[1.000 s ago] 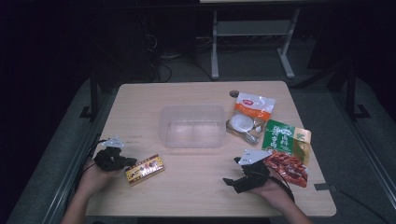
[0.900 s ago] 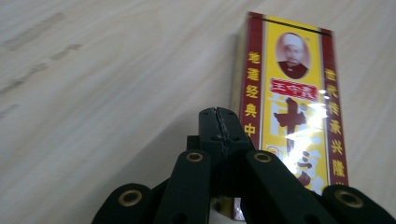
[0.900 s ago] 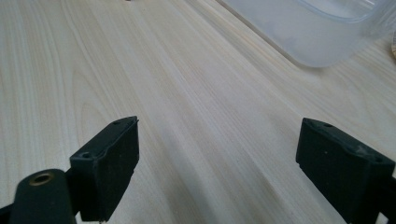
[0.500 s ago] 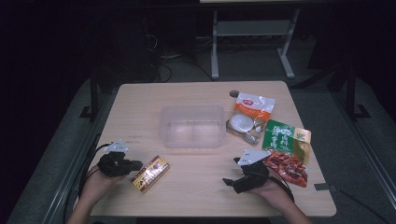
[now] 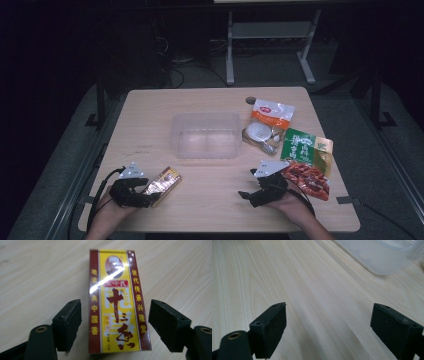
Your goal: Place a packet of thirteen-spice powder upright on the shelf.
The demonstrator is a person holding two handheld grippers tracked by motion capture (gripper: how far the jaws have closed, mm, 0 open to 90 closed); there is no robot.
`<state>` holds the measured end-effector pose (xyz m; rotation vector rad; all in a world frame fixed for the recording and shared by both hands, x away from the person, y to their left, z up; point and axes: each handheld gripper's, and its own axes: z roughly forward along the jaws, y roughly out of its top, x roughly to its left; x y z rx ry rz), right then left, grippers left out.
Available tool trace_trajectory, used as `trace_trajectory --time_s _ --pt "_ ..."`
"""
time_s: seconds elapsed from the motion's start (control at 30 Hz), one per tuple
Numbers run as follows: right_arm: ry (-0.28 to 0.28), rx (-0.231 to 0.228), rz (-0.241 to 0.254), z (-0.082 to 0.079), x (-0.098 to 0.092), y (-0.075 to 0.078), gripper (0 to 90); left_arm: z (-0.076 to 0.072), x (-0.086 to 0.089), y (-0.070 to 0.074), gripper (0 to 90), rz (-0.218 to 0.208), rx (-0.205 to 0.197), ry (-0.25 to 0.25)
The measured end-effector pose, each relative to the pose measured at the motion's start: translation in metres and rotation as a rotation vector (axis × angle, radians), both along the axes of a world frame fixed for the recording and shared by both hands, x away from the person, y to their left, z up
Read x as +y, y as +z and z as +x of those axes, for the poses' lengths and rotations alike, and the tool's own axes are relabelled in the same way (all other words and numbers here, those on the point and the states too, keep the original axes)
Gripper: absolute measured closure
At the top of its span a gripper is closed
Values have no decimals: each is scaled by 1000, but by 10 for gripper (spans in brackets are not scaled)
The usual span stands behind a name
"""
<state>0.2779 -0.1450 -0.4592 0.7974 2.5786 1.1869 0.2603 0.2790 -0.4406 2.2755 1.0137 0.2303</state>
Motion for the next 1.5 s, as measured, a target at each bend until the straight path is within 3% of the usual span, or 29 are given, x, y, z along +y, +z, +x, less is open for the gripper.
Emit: trace_trajectory --time_s 0.2,0.33,0.4,0.67,1.23,1.37,1.47,1.5 --pt "7 -4 -4 -1 1 0 128 2 -3 -7 244 58 16 -16" --pt "0 -4 -4 -1 1 0 128 2 -3 -8 246 65 16 -16" --pt "2 -7 -5 -1 1 0 129 1 -6 -9 250 98 16 -28" --pt "3 -12 -10 -1 1 0 129 1 -9 -11 292 124 20 -38" --pt "7 -15 -13 -1 2 0 129 3 -10 -10 318 136 16 -46" --pt "5 -5 -17 0 1 1 128 4 -10 -6 319 107 7 -58" --pt "20 17 -10 0 -1 5 126 5 -12 -1 319 51 -2 -80" --pt "20 17 -10 0 -1 5 126 5 -12 -1 319 51 -2 -80"
